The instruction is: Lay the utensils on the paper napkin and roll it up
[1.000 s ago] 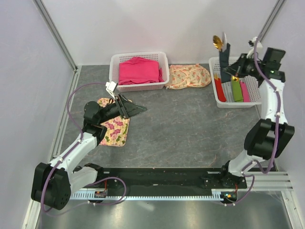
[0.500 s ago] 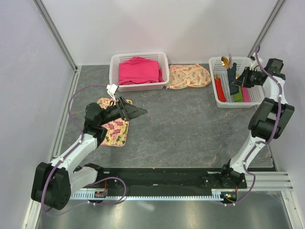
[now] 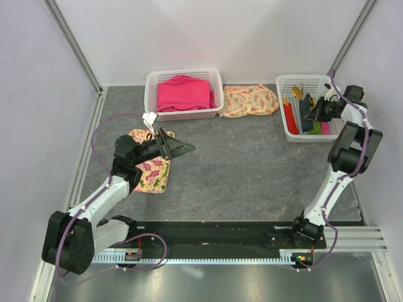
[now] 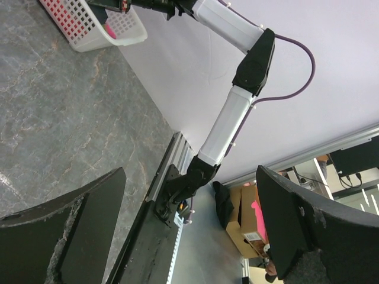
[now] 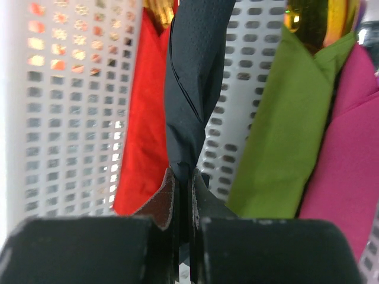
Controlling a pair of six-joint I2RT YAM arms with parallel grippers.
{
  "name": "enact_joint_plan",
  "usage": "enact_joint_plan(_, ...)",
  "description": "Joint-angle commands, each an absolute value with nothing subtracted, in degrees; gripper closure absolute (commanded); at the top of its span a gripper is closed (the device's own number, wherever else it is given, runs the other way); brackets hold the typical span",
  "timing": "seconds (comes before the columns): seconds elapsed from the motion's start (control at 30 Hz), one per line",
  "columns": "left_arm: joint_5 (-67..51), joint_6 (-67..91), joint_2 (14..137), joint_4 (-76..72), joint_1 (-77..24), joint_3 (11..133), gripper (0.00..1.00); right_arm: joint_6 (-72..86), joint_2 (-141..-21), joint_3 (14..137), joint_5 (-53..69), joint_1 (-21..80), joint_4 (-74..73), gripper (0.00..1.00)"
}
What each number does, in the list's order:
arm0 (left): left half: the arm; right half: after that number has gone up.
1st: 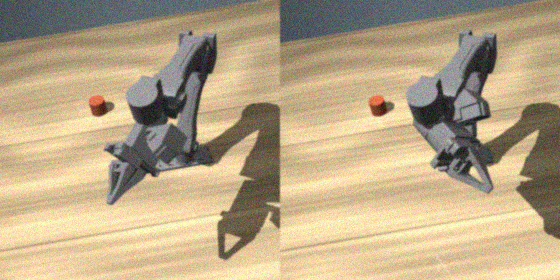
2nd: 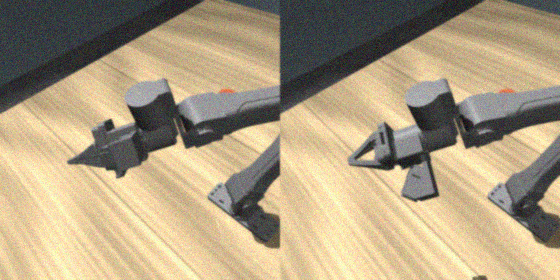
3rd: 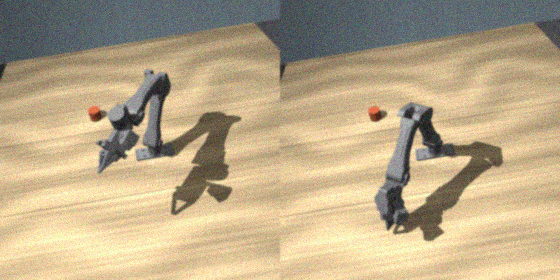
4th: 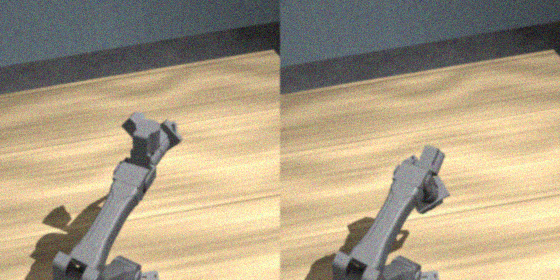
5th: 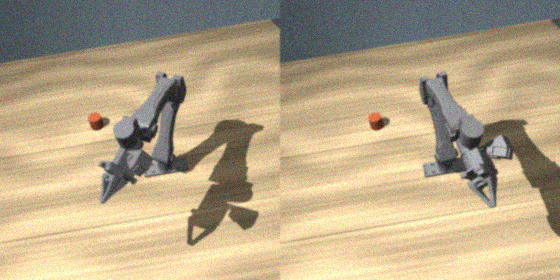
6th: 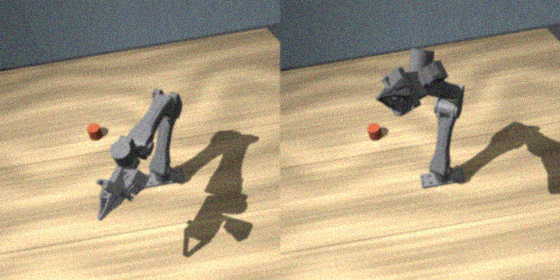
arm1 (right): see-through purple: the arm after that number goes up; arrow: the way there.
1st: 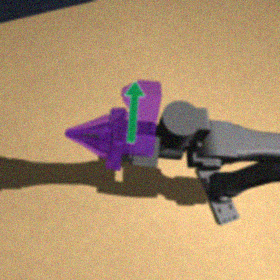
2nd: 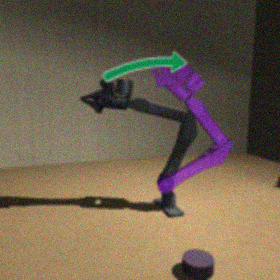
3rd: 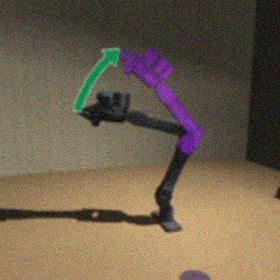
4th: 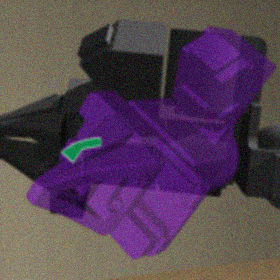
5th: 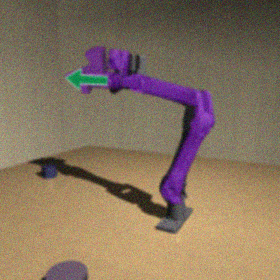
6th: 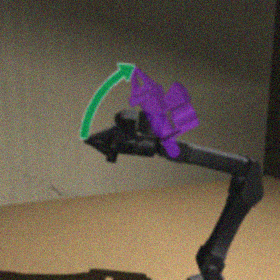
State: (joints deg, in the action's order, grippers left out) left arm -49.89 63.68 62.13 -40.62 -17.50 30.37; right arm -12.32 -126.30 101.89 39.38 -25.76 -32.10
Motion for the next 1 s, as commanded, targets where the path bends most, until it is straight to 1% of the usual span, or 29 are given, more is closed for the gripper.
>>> enact_joint_plan(0.0, -50.3, 61.0, 62.4, -41.0, -17.7, 29.8, 0.02, -14.0, -128.3, 105.7, 38.6, -25.8, -28.1, 1.0)
enact_joint_plan(0.3, -50.0, 60.7, 62.9, -40.7, -17.5, 29.7, 0.02, -14.6, -130.4, 105.8, 36.0, -25.2, -28.4, 1.0)
enact_joint_plan(0.6, -49.8, 60.6, 63.1, -40.5, -17.6, 29.5, 0.02, -13.1, -131.6, 105.7, 28.1, -23.6, -28.9, 1.0)
enact_joint_plan(0.67, -49.7, 60.6, 63.0, -40.5, -17.5, 29.5, 0.02, -12.7, -131.7, 106.2, 26.5, -23.1, -29.3, 0.93)
enact_joint_plan(0.73, -49.7, 60.6, 62.9, -40.4, -17.5, 29.4, 0.02, -12.6, -131.8, 106.3, 25.5, -22.7, -29.8, 0.92)
enact_joint_plan(0.83, -49.7, 60.6, 62.8, -40.4, -17.4, 29.2, 0.02, -11.1, -131.1, 106.3, 22.4, -22.1, -30.0, 1.0)
enact_joint_plan(0.97, -49.4, 60.6, 62.7, -40.6, -17.4, 28.7, 0.02, -8.6, -129.5, 105.2, 19.6, -21.4, -30.0, 1.0)
